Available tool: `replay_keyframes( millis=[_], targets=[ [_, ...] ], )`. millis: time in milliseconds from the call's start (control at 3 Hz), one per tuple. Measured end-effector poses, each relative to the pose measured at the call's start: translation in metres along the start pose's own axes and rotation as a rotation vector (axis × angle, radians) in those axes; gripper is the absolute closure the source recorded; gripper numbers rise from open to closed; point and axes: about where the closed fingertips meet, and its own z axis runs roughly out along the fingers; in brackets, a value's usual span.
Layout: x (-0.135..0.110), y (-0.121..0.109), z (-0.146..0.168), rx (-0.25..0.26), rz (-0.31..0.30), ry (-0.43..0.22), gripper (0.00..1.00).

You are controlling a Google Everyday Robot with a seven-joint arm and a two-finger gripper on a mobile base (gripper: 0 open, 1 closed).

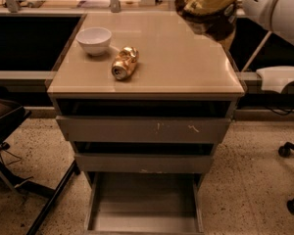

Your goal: Pick brown chip bag from bottom drawer and place on counter

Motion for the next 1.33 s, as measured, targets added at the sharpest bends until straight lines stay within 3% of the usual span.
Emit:
replay_keyframes(
  millis=[667, 1000, 1333],
  targets=[
    [-0.005, -0.009, 0.015, -0.007, -0.006, -0.028, 1.00],
    [-0.012, -0.037, 0.049, -0.006, 0.022, -0.065, 1.00],
    [-0.001, -0.068, 0.090, 0.017, 0.047, -0.064, 1.00]
  ],
)
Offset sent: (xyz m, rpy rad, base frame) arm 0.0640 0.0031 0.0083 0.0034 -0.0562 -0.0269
